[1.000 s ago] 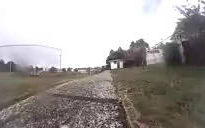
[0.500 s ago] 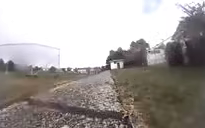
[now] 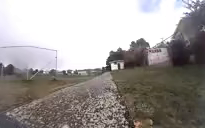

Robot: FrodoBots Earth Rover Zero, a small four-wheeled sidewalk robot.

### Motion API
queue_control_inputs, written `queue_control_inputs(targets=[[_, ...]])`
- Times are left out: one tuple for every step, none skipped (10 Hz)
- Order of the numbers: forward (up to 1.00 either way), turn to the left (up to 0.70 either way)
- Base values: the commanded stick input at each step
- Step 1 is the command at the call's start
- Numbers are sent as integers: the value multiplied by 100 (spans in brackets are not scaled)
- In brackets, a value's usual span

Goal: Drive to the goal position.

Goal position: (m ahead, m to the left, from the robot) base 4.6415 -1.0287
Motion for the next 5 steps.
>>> queue_control_inputs(targets=[[30,12],[68,27],[100,37],[100,22],[100,7]])
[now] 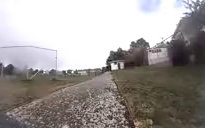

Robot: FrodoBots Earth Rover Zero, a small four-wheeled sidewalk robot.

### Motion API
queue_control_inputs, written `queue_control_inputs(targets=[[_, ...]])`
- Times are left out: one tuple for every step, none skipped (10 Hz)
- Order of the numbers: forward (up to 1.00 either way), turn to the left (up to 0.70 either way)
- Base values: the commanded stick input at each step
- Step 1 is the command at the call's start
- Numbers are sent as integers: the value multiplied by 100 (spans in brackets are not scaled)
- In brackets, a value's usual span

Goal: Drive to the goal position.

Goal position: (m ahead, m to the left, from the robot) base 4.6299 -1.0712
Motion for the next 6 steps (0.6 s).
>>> queue_control_inputs(targets=[[100,0],[100,0],[100,0],[100,0],[100,0],[100,0]])
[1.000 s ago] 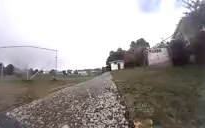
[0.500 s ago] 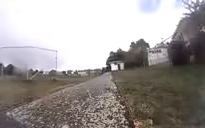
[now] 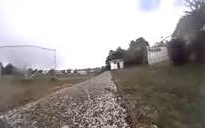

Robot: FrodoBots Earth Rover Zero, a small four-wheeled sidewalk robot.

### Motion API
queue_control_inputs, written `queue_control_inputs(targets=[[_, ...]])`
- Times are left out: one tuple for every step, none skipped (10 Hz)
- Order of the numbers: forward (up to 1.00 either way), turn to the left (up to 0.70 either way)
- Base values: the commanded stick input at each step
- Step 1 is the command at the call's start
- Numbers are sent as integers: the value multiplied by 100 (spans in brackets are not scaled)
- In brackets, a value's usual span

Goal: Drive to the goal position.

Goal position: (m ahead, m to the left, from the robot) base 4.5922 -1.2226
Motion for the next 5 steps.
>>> queue_control_inputs(targets=[[100,0],[100,0],[100,0],[100,0],[100,0]])
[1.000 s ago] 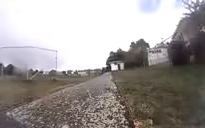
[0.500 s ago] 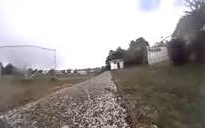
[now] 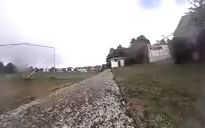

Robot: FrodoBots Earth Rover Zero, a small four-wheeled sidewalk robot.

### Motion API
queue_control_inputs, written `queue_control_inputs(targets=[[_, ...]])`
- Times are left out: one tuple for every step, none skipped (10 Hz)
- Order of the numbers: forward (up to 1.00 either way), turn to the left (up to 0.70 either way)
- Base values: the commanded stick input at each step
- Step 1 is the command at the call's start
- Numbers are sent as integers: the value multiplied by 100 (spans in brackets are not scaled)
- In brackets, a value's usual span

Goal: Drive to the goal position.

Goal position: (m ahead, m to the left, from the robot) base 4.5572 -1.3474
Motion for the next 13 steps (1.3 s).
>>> queue_control_inputs(targets=[[100,0],[100,0],[100,0],[100,0],[100,0],[100,33],[100,27],[100,22],[100,16],[100,11],[100,6],[100,0],[100,0]])
